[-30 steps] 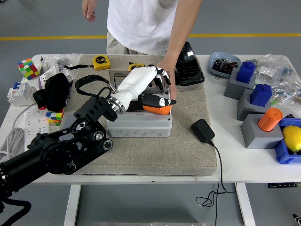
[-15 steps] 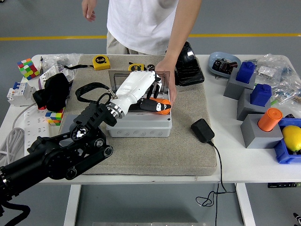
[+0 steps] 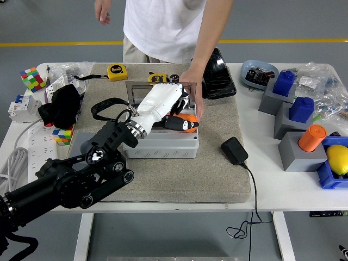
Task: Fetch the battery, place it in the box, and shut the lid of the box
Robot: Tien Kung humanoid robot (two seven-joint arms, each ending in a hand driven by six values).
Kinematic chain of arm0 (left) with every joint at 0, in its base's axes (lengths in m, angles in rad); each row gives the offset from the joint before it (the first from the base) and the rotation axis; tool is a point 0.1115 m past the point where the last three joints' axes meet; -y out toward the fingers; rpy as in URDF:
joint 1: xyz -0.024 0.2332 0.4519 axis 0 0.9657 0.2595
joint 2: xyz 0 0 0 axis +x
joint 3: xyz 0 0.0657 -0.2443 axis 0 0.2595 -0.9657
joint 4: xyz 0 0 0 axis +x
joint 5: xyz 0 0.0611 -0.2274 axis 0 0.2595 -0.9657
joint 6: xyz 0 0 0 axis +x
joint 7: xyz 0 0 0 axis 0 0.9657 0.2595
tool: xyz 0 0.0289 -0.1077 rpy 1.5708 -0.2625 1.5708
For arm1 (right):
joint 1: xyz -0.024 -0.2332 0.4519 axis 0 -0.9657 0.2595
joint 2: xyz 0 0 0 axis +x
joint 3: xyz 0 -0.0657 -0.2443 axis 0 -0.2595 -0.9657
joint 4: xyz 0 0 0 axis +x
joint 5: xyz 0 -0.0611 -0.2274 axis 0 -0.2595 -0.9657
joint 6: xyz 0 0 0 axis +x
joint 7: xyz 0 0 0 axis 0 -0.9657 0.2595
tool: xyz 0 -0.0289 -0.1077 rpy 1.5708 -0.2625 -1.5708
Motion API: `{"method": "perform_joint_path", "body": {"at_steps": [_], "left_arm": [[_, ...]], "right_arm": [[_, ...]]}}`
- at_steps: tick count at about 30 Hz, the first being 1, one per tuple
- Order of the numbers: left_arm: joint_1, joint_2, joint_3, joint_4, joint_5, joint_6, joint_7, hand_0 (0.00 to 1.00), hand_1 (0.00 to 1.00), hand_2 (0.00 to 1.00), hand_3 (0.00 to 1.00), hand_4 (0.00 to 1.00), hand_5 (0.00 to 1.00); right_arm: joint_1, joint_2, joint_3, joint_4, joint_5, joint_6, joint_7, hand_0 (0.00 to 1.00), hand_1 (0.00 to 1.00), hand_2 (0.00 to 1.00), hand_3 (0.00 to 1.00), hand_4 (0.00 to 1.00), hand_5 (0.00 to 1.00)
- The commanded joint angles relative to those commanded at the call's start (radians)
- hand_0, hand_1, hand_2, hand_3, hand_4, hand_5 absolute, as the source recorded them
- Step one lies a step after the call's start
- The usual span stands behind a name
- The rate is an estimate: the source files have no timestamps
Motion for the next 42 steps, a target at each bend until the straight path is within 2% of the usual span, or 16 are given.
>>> {"method": "perform_joint_path", "body": {"at_steps": [22, 27, 32, 42], "left_arm": [[-0.052, -0.039, 0.084, 0.076, -0.039, 0.093, -0.064, 0.013, 0.002, 0.046, 0.055, 0.998, 0.191], [-0.06, -0.039, 0.098, 0.084, 0.0, 0.096, -0.068, 0.014, 0.002, 0.046, 0.055, 0.998, 0.18], [-0.057, -0.034, 0.09, 0.086, 0.0, 0.083, -0.064, 0.014, 0.002, 0.046, 0.055, 0.998, 0.18], [-0.053, -0.028, 0.083, 0.112, 0.016, 0.085, -0.056, 0.014, 0.002, 0.05, 0.054, 0.998, 0.174]], "right_arm": [[0.002, 0.001, -0.019, 0.017, 0.002, -0.014, 0.013, 0.632, 0.663, 0.661, 0.546, 0.966, 0.45], [0.001, 0.001, -0.021, 0.018, 0.002, -0.015, 0.014, 0.633, 0.663, 0.661, 0.546, 0.966, 0.449], [0.001, -0.001, -0.021, 0.022, 0.001, -0.017, 0.016, 0.633, 0.663, 0.661, 0.546, 0.966, 0.449], [0.002, -0.001, -0.021, 0.024, 0.0, -0.019, 0.018, 0.631, 0.663, 0.66, 0.542, 0.965, 0.448]]}}
